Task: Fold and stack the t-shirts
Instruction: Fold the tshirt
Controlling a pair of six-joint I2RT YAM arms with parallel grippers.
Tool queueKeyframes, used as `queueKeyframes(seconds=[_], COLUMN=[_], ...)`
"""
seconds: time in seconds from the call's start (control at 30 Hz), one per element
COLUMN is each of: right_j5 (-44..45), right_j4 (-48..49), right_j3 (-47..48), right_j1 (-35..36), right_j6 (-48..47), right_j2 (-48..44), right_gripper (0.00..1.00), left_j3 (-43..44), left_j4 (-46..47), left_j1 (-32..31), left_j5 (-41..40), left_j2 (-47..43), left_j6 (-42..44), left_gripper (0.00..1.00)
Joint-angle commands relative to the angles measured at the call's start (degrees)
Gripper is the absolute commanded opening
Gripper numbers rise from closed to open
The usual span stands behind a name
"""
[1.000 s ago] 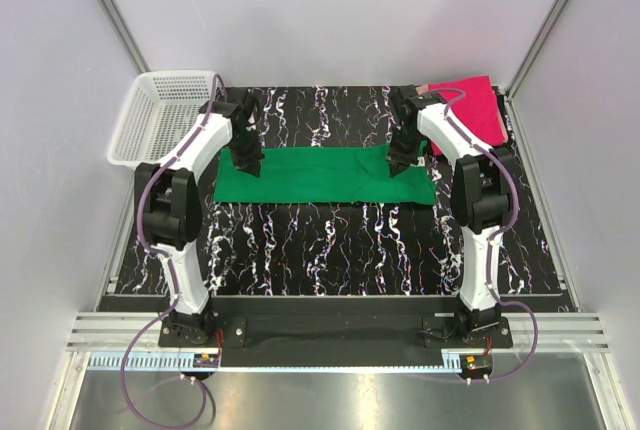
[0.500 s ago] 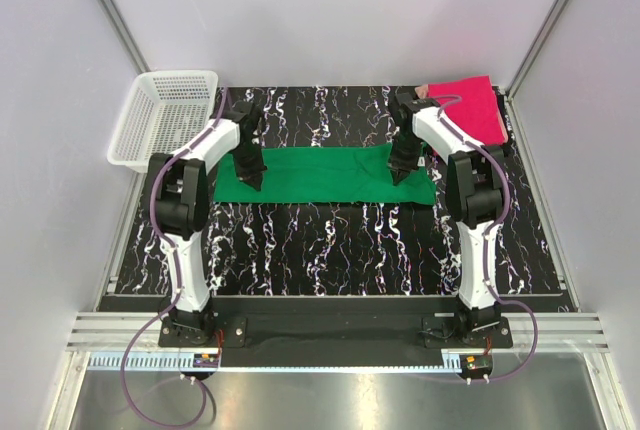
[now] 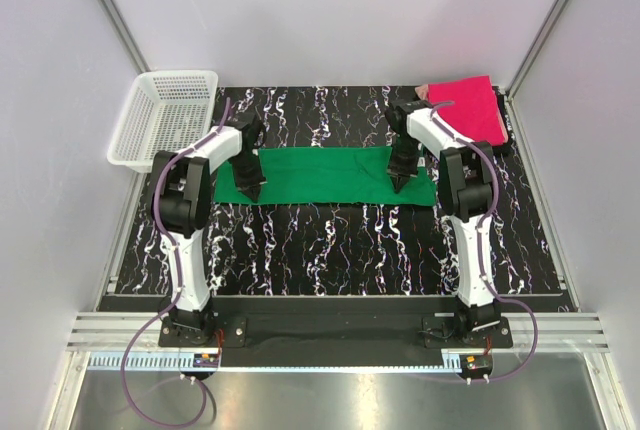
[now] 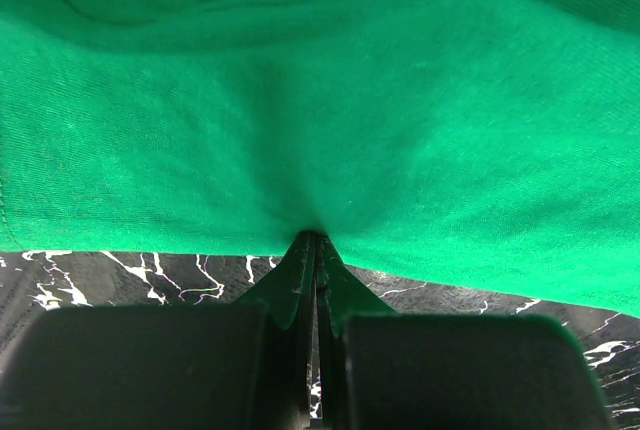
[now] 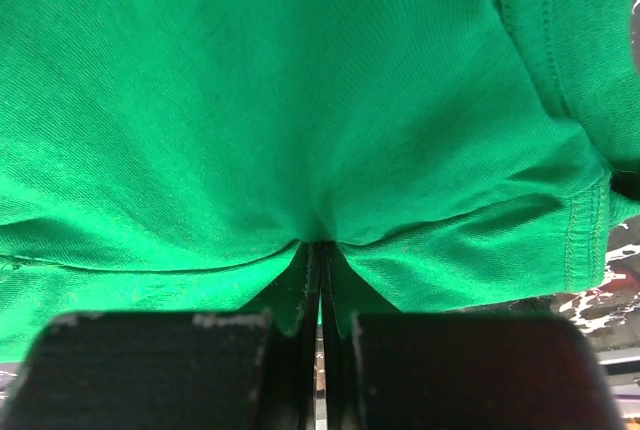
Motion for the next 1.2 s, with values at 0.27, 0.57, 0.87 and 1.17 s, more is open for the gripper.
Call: queueKeyframes(seconds=[0.27, 0.57, 0.87, 1.17], right_j5=[3.12, 2.51, -1.80, -8.29], right_j4=[-4.96, -9.79, -16.65, -16.04], right_j3=[2.83, 13.44, 33.65, 40.97], right_j1=[-0.06, -0.06, 0.03, 0.03], right_j6=[-1.11, -0.84, -1.98, -1.72], right_j2=[3.88, 8.88, 19.07, 24.44], right_gripper=[0.00, 0.00, 0.00, 0.00], left_j3=[-3.52, -14.06, -20.48, -23.74], left_j4=[2.84, 4.77, 5.04, 3.81], left_j1=[-0.07, -3.41, -8.24, -13.77], left_j5=[-2.93, -3.02, -0.47, 3.22], left_j2=[0.97, -5.70, -12.12, -17.40], left_j6=[-1.54, -4.08, -5.84, -7.34], left_gripper=[0.00, 0.00, 0.00, 0.00])
